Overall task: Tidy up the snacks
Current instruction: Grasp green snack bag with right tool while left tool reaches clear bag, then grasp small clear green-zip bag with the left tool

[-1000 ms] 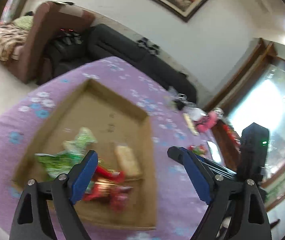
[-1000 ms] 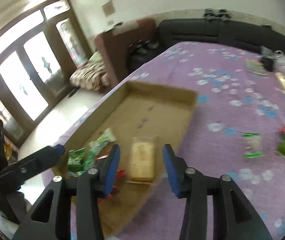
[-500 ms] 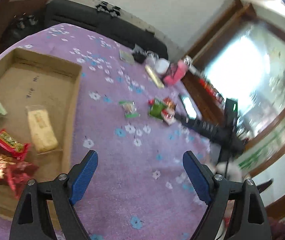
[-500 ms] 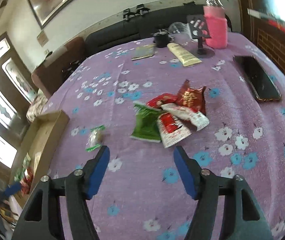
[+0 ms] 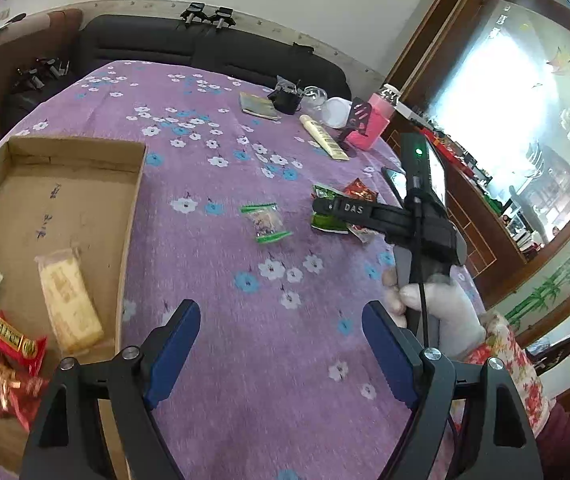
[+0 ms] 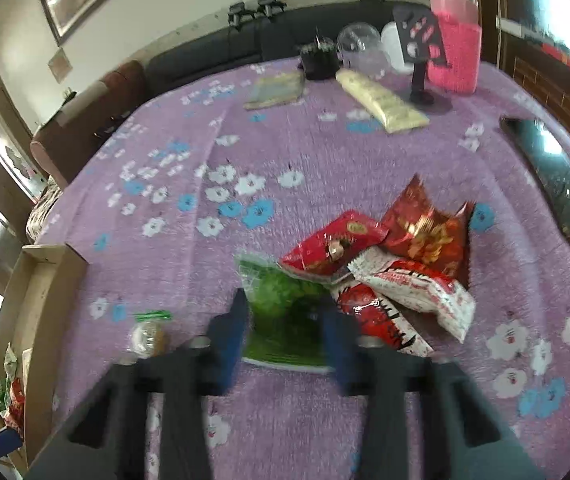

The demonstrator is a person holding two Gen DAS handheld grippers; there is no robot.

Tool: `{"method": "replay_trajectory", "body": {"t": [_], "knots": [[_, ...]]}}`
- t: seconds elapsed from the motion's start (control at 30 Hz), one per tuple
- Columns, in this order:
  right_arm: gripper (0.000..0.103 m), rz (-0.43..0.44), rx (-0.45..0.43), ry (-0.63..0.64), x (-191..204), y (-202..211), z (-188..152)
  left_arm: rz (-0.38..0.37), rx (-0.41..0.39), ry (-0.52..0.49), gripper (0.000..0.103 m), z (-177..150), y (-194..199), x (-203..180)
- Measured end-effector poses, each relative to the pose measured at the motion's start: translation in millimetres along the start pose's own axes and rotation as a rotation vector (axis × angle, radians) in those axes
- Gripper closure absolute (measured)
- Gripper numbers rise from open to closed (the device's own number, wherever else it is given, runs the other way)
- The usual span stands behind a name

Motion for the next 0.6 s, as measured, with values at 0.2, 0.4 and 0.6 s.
{"method": "replay_trajectory", "body": {"t": [0.2,0.4,0.6], "knots": [[0.077,0.070,-0.049,-0.052,-7.8,21.7,-1.3,0.007,0.027,-0.004,0.017,18.8,-27.4,-9.0],[0.078,0.142,-0.111,-0.098,-20.1,42.2,-1.5,0.071,0.074,-0.040,0.023,43.7,-77.5,-21.4],[0.078,0.179,-0.123,-0.117,-26.9,47.5,0.8,0.149,0.113,-0.060,0.037,59.8,-129.5,-25.0]]}}
Point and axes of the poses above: each gripper's, at about its wrist camera, not at the fingertips, and y roughly against the way its jaws point, x to its left, z to its top, the point moved 5 cm from there along -y, roughly the way its jaws point, and after that the axes turned 9 degrees about z, right-handed, at the moved point
